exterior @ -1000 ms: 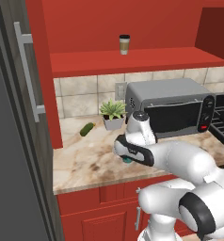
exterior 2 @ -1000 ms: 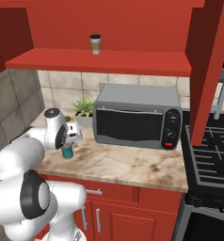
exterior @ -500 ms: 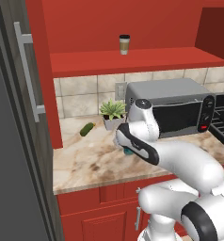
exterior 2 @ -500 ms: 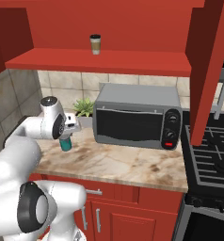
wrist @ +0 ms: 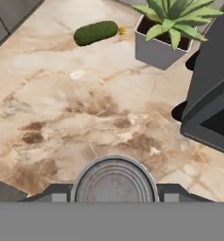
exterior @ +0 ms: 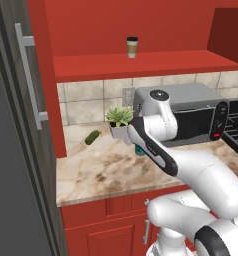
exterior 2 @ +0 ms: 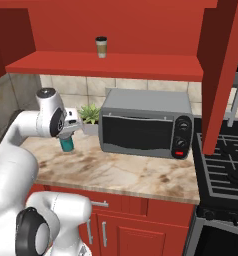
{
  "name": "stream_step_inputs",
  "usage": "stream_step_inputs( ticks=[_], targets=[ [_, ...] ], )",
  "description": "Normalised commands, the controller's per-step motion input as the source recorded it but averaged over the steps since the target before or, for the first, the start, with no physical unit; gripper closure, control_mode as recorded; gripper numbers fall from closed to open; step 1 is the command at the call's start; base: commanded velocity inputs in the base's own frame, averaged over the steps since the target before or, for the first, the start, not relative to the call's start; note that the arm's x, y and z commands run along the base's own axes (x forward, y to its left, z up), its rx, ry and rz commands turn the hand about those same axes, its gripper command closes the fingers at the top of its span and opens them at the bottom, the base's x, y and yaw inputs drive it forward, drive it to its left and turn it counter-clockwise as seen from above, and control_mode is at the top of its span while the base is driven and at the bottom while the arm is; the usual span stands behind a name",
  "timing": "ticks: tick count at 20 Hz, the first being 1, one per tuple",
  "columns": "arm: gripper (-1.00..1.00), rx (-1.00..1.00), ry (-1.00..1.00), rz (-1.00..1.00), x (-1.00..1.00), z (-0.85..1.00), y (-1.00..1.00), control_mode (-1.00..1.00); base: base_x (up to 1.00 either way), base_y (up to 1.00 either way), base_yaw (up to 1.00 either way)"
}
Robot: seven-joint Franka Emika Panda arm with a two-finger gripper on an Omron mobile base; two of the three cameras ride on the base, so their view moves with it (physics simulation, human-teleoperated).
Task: Pick the boxed food and canned food from the counter and place them in the cabinets closest to them.
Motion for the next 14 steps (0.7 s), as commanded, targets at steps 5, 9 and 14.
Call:
stream_step_inputs(
  ticks=[5, 9, 14],
  targets=[
    [1.00, 0.00, -0.03, 0.00, -0.28, 0.59, -0.09, -1.00, 0.00, 0.00, 0.00],
    [1.00, 0.00, -0.05, 0.00, -0.30, 0.58, -0.09, -1.00, 0.00, 0.00, 0.00],
    [1.00, 0.00, -0.04, 0.00, -0.25, 0.60, -0.08, -1.00, 0.00, 0.00, 0.00]
  ],
)
